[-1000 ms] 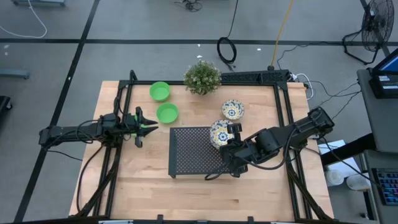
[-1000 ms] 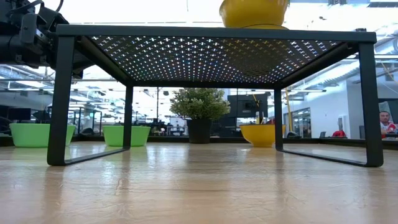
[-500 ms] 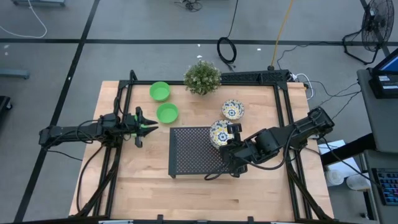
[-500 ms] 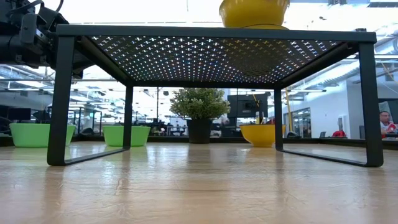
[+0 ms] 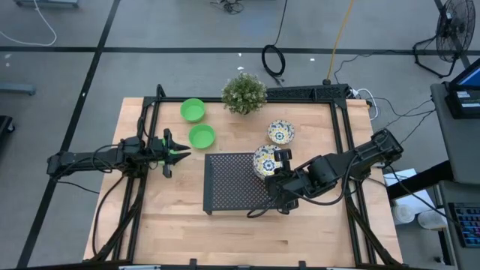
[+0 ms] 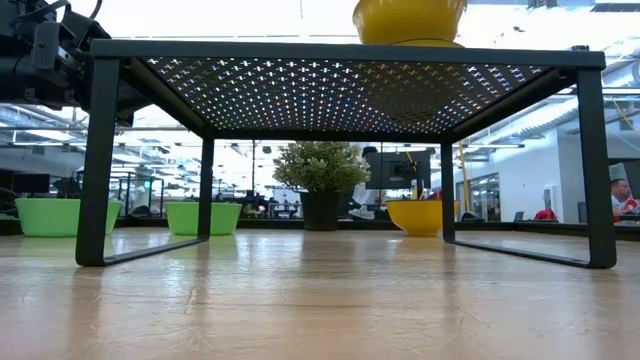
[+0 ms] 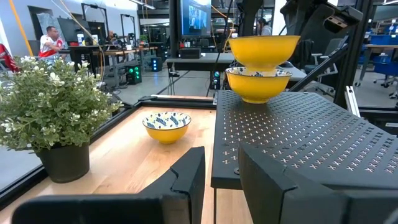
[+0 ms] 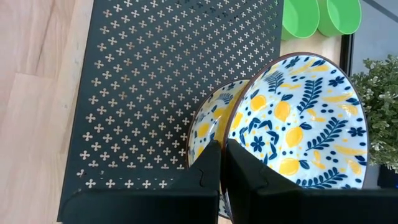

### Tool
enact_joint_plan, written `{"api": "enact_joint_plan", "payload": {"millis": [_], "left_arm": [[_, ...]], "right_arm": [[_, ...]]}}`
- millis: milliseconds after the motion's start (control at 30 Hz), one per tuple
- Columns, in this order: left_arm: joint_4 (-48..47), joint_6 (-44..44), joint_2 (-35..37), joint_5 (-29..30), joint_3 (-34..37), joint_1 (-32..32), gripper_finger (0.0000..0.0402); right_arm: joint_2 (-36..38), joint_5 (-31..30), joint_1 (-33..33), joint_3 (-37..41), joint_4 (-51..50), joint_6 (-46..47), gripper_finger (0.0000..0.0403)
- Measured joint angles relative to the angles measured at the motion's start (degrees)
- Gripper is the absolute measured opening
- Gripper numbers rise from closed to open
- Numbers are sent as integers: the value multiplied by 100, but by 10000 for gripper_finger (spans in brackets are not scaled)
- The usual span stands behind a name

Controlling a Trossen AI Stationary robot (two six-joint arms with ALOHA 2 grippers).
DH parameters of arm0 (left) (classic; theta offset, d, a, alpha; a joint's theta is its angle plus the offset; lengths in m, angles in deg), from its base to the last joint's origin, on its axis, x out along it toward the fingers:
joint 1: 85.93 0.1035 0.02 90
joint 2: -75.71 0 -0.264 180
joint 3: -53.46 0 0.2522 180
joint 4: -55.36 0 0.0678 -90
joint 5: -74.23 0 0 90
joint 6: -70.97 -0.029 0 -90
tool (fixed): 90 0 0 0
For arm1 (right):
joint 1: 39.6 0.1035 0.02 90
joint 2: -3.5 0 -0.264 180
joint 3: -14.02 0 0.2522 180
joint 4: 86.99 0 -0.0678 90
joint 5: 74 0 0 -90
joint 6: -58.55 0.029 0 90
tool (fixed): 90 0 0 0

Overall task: Pick & Place Mini bowls
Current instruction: Stack the right white patterned bowl on top of the white patterned bowl on the shelf

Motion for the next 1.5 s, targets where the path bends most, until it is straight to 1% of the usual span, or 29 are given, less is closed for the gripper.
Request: {"api": "enact_joint_plan", "payload": {"millis": [500,833,1500], "left_arm": [[-2,0,0,0,0,2,99],[0,0,0,0,-1,1,99],[0,0,0,0,0,0,99]], "right_arm": [[1,0,2,17,16,0,0],[-1,5,3,492,221,0,0],[1,2,4,498,313,-1,0]]}}
